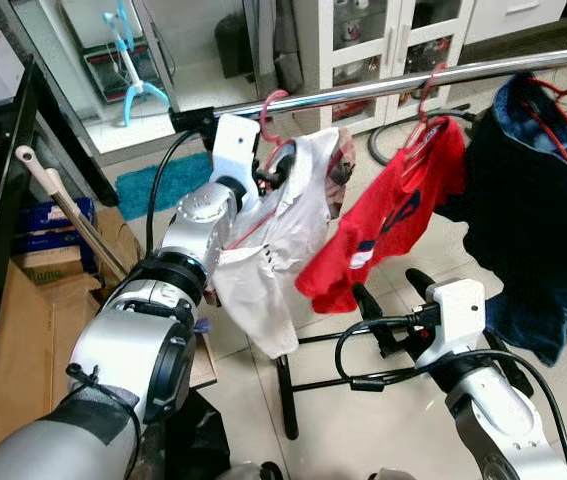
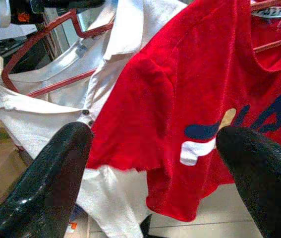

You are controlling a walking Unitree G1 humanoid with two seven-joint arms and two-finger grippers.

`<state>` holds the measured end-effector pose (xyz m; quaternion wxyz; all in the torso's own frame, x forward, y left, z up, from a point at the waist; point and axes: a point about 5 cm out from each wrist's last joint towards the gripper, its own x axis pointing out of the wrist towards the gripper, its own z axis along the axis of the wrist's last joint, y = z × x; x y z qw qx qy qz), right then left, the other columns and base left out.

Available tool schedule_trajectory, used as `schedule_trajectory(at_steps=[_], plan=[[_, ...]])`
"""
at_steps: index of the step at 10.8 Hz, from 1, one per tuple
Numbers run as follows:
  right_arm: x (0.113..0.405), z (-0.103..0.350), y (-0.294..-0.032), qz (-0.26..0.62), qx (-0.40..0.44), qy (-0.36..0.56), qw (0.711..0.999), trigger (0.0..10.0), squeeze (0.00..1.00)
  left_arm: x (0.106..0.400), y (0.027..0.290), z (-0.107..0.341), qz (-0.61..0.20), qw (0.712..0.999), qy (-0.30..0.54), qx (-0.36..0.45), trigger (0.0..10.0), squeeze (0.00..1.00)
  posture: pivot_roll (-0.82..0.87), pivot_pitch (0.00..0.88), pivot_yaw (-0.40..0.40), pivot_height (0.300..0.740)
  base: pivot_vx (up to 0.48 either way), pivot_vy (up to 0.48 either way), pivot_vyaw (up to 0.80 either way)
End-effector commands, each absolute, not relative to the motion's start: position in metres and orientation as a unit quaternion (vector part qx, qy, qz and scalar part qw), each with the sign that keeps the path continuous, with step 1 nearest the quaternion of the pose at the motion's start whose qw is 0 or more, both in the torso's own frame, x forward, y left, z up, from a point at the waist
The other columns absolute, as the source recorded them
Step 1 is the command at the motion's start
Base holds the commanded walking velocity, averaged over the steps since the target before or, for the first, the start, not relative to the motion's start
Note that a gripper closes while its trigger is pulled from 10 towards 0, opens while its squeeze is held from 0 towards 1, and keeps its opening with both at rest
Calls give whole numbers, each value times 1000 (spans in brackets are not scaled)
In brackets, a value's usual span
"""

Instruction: Hang hanger

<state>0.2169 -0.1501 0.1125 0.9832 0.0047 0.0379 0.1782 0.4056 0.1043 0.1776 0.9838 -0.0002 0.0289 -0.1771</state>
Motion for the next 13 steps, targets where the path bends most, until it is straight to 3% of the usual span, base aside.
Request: schedule_trajectory(at_steps=[1, 4, 13], plan=[[218, 114, -149, 179, 2, 38, 983, 10000, 0, 408, 115, 178, -158, 986, 40, -21, 0, 0, -231, 67, 167, 740, 0, 0, 0], [216, 113, -150, 181, -1, 43, 983, 10000, 0, 406, 111, 177, -177, 983, 28, -47, 0, 0, -230, 70, 165, 740, 0, 0, 0], [217, 112, -149, 183, 8, 51, 982, 10000, 0, 400, 100, 165, -240, 969, 53, -24, 0, 0, -243, 60, 163, 740, 0, 0, 0]])
